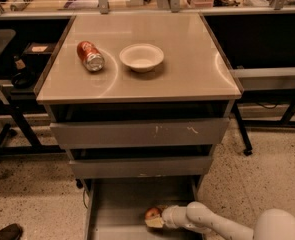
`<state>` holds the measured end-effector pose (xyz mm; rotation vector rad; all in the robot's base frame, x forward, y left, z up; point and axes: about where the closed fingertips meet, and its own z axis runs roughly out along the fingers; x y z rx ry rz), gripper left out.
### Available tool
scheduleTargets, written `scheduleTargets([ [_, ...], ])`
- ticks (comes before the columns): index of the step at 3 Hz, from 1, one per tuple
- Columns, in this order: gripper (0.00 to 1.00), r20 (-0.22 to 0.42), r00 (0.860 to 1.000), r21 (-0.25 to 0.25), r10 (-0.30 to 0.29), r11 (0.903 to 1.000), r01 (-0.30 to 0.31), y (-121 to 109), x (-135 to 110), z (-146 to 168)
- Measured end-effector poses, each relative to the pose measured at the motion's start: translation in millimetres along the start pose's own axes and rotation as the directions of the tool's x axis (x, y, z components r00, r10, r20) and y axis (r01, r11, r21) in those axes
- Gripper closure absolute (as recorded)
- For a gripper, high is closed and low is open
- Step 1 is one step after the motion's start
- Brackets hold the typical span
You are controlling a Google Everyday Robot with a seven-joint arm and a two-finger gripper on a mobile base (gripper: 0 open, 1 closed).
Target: Pick apple from bottom drawer and place on counter
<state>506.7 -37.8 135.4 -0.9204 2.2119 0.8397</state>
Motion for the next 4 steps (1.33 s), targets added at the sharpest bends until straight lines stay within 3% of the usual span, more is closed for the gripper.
scheduleTargets([
  [1,1.00,-0.003,1.000,-0.002,0.000,1.0000,0.000,4,-2,2],
  [4,1.00,-0.004,0.996,0.049,0.090,0.9948,-0.090,41,-70,-47],
])
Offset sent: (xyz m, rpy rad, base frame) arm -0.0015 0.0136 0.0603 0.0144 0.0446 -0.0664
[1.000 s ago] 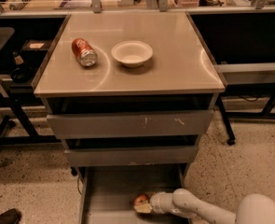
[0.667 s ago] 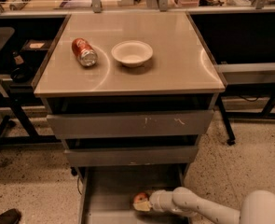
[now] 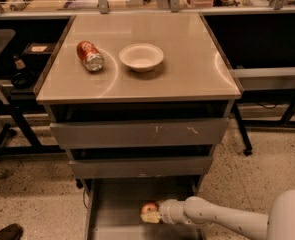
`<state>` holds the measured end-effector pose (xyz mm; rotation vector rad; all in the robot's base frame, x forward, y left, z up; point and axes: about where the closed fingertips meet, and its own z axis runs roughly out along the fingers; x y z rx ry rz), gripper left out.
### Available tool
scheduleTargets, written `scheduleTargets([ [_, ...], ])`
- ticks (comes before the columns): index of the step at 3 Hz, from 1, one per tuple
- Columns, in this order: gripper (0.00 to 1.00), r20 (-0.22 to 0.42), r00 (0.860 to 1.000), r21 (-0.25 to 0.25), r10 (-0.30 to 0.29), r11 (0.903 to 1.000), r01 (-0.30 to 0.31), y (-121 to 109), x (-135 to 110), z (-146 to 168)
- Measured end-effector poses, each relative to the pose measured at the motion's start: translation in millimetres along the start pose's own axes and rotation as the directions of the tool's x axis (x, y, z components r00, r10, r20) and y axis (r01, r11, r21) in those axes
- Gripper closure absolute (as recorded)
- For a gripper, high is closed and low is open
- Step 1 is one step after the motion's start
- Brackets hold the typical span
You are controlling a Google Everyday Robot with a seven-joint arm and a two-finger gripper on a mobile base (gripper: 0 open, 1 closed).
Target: Pick apple from bottom drawer and place on counter
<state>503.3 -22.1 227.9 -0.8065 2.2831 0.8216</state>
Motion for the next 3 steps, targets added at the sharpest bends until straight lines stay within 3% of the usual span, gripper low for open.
scheduleTargets([
  [2,1.00,0.058,0.998,0.090,-0.004,0.9959,-0.001,42,-30,-73],
  [3,1.00,0.058,0.998,0.090,-0.004,0.9959,-0.001,42,-30,-73],
])
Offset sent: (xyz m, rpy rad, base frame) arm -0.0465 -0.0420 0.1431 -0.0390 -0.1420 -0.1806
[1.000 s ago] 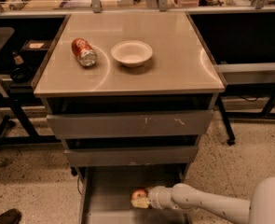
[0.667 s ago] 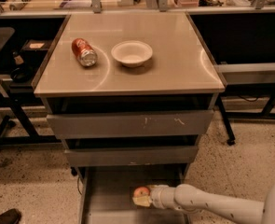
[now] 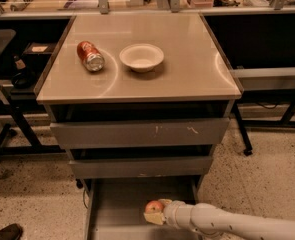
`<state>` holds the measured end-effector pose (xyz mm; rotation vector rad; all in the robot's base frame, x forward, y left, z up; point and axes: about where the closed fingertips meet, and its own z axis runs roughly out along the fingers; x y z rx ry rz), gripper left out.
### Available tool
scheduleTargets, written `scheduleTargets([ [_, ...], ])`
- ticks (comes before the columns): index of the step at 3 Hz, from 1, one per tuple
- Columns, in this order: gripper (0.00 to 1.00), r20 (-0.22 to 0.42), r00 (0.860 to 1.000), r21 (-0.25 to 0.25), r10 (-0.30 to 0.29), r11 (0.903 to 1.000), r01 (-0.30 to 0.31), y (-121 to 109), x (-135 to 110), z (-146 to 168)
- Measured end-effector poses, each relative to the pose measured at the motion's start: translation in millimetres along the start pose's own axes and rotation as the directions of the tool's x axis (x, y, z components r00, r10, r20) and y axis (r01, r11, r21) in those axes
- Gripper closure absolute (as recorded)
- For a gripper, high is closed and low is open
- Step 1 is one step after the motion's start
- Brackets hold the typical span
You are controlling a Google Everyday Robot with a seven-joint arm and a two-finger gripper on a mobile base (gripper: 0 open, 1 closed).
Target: Pick apple from bottom drawer and place on counter
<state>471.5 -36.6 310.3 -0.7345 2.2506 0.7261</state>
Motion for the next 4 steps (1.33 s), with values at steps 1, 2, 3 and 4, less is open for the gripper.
scheduleTargets([
  [1,1.00,0.023,1.000,0.023,0.000,0.9997,-0.001,-1,-12,-8],
  [2,1.00,0.061,0.998,0.080,0.000,0.9968,-0.005,-7,-33,-36],
  [3,1.00,0.089,0.996,0.144,0.003,0.9895,-0.016,-15,-51,-72],
  [4,1.00,0.111,0.993,0.262,-0.032,0.9650,0.002,-14,-90,-141],
])
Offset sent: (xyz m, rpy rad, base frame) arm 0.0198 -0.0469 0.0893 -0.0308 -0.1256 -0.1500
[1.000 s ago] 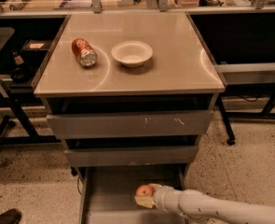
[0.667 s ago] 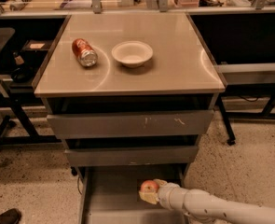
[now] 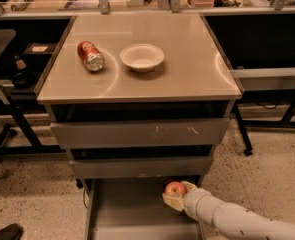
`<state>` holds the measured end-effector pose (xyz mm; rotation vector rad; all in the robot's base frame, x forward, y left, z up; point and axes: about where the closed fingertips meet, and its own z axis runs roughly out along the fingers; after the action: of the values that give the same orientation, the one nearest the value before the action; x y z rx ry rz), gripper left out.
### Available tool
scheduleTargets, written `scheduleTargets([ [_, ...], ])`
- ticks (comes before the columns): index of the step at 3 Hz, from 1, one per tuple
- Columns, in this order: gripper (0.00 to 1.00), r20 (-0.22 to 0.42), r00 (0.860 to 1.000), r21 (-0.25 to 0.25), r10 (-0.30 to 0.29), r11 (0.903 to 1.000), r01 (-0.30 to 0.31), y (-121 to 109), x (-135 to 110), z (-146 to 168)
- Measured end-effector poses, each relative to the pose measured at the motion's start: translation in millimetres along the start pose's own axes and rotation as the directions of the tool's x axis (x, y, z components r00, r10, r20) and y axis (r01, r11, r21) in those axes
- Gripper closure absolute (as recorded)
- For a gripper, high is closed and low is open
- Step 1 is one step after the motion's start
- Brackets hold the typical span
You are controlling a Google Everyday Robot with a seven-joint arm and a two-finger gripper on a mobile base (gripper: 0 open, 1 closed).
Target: Pick apple from bottom drawer and place on counter
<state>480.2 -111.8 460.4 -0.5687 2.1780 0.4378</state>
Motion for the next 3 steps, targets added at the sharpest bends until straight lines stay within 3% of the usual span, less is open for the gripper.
scheduleTargets([
  [1,1.00,0.000,1.000,0.000,0.000,1.0000,0.000,0,0,0],
  [3,1.00,0.064,0.998,0.028,0.004,0.9996,-0.006,-3,-41,-31],
])
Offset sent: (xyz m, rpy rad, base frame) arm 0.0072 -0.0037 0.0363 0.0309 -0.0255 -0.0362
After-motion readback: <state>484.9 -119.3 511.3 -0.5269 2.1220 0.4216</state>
